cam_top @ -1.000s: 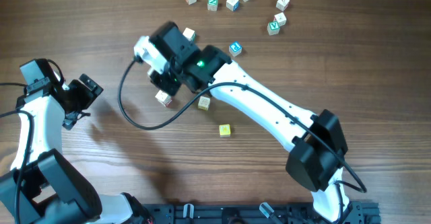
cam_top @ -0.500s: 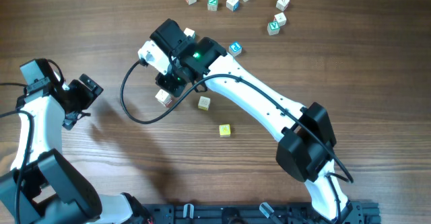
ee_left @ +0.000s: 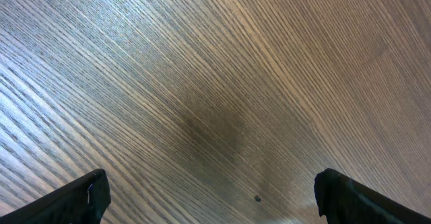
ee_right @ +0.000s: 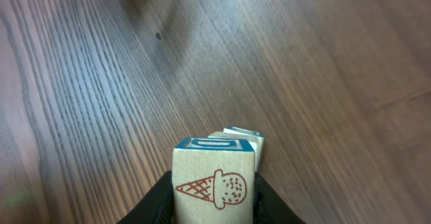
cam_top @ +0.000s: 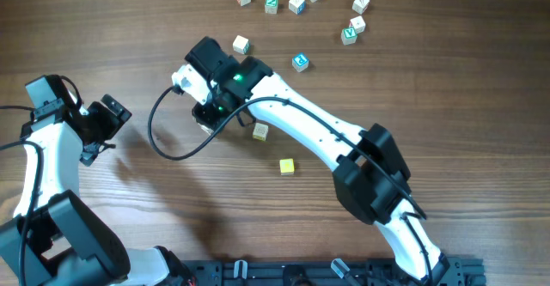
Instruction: Form a tower
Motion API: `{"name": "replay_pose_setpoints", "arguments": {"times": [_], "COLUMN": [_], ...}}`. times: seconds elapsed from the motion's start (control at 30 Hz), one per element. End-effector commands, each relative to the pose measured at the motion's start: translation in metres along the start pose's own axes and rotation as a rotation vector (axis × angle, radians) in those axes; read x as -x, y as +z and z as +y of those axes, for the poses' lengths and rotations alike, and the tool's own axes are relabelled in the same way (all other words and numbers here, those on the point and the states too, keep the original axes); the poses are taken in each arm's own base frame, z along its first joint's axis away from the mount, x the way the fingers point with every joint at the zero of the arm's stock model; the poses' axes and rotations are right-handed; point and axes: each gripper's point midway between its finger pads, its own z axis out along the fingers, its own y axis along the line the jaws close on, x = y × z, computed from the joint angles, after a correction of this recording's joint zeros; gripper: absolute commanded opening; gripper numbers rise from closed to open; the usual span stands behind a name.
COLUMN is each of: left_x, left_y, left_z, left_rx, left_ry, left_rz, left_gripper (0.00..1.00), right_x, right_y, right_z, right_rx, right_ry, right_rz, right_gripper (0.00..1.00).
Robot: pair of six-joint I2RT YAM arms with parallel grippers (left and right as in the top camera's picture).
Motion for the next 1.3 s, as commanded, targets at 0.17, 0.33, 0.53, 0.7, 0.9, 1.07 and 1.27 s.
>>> {"name": "replay_pose_setpoints", "arguments": {"times": [0.17, 0.33, 0.53, 0.7, 0.9, 1.07, 1.27], "left_x": [0.008, 0.008, 0.008, 0.008, 0.008, 0.008, 0.008], "left_y": [-0.007, -0.007, -0.007, -0.007, -0.007, -0.007, -0.007], "left_z": [-0.002, -0.002, -0.002, -0.002, -0.002, -0.002, -0.002], "left_rx": [-0.01, -0.01, -0.01, -0.01, -0.01, -0.01, -0.01], "left_ry": [-0.01, -0.01, -0.01, -0.01, -0.01, -0.01, -0.01], "left_rz": [-0.025, -0.025, -0.025, -0.025, -0.025, -0.025, -0.025], "left_gripper": [1.0, 1.0, 1.0, 1.0, 1.0, 1.0, 1.0], "right_x": [-0.003, -0.004, -0.011, -0.012, -0.012, -0.012, -0.014], "right_y": [0.01, 0.01, 0.016, 0.017, 0.017, 0.018, 0.018], "right_z": [0.0, -0.005, -0.006, -0.007, -0.007, -0.008, -0.007], "right_rx": [0.001, -0.033, -0.031, -0.035, -0.038, -0.038, -0.038], "right_ry": [0.047, 0.076, 0.079, 0.079, 0.079, 0.079, 0.08], "right_rz": [0.009, 0.015, 0.03, 0.031, 0.031, 0.029, 0.035], "right_gripper": [0.05, 0.08, 0.08, 0.09, 0.12, 0.13, 0.13]}}
